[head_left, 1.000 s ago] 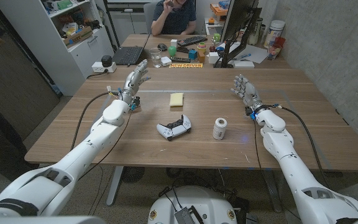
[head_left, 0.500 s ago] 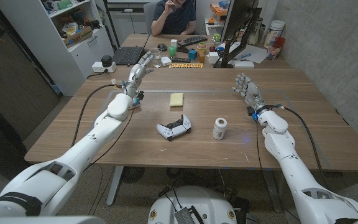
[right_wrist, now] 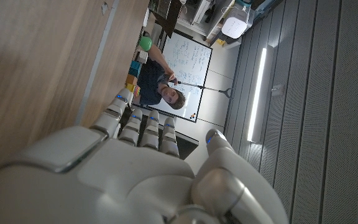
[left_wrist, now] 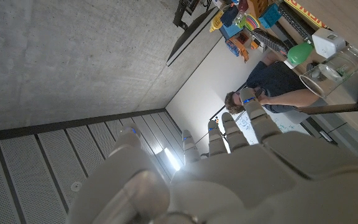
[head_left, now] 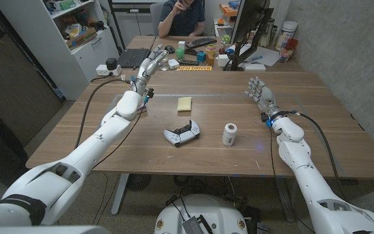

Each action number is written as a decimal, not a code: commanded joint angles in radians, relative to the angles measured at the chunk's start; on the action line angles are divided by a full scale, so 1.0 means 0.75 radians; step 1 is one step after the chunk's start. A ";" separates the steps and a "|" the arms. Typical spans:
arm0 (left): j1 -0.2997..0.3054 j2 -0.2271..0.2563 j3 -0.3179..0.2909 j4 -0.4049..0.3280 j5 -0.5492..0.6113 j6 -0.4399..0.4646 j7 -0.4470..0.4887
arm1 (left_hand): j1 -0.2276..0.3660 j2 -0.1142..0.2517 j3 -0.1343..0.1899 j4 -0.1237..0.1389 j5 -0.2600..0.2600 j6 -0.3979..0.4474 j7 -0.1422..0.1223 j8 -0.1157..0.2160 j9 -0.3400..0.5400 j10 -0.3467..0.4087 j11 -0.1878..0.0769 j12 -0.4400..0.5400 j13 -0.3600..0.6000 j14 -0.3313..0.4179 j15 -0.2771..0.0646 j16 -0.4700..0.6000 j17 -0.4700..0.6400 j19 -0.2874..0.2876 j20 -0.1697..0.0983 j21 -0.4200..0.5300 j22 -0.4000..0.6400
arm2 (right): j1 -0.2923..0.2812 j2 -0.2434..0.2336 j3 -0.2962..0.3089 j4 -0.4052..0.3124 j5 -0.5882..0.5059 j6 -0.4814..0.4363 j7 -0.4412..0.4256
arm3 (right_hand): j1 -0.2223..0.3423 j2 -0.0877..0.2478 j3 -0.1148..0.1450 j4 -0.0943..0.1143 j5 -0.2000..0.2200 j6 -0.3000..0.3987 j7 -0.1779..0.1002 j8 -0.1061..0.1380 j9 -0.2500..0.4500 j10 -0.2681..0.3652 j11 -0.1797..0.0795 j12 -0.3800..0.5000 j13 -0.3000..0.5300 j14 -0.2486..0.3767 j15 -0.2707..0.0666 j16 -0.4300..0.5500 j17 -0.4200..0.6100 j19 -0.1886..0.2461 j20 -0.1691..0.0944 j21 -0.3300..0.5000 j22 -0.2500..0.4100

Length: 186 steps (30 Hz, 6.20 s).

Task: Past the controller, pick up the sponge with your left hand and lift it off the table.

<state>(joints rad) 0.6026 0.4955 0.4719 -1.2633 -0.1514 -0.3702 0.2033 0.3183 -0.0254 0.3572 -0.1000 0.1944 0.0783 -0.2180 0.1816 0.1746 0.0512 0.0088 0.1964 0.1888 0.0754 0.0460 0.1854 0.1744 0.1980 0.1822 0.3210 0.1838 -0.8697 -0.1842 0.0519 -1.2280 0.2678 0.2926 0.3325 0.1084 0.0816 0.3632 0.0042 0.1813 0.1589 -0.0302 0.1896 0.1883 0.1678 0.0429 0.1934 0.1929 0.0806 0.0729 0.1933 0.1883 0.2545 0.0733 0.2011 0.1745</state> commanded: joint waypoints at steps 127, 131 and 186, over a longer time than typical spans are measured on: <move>-0.375 0.146 0.517 -0.275 1.181 0.596 -0.625 | 0.292 -0.173 -0.124 -0.066 0.139 -0.316 -0.002 -0.006 0.015 -0.307 -0.009 -0.008 0.010 -0.158 0.081 -0.001 0.012 0.096 0.043 -0.078 0.007 | -0.162 -0.114 -0.076 -0.162 0.035 0.196 -0.146 | -0.067 -0.030 -0.032 0.032 0.017 0.024 -0.004 0.009 0.003 0.021 -0.002 0.009 0.007 0.023 0.003 0.012 0.009 0.014 0.007 0.004 0.006; -0.378 0.141 0.526 -0.260 1.169 0.600 -0.659 | 0.294 -0.174 -0.127 -0.065 0.141 -0.319 -0.002 -0.006 0.016 -0.306 -0.008 -0.006 0.011 -0.157 0.082 0.000 0.012 0.100 0.043 -0.077 0.007 | -0.162 -0.115 -0.077 -0.163 0.035 0.191 -0.147 | -0.068 -0.030 -0.033 0.033 0.017 0.023 -0.005 0.009 0.003 0.021 -0.002 0.009 0.007 0.024 0.003 0.012 0.009 0.013 0.007 0.003 0.006; -0.425 0.144 0.637 -0.226 1.283 0.661 -0.931 | 0.332 -0.181 -0.169 -0.063 0.177 -0.360 -0.002 0.001 0.017 -0.319 0.011 0.005 0.012 -0.134 0.088 0.010 0.014 0.123 0.044 -0.086 0.008 | -0.155 -0.102 -0.085 -0.138 0.007 0.206 -0.181 | -0.074 -0.031 -0.037 0.038 0.025 0.023 -0.011 0.008 0.003 0.021 -0.009 0.008 0.007 0.036 0.001 0.012 0.006 0.021 0.018 0.004 0.006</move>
<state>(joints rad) 0.2864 0.5991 0.9403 -1.4432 0.7919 0.1157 -0.4732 0.5535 -0.1603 0.2324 -0.1461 0.3185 -0.1680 -0.2181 0.1770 0.1838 -0.1721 0.0146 0.1939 0.1930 -0.0327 0.1093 0.1854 0.1842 0.2801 0.2180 0.2584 0.1888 -0.9859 -0.2614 -0.0095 -1.3287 0.2788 0.4435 0.2053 0.0598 0.0568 0.3354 0.0319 0.1928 0.1752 -0.0358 0.1897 0.1881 0.1804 0.0411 0.1934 0.1927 0.0986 0.0766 0.2001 0.1908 0.2651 0.0840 0.2010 0.1743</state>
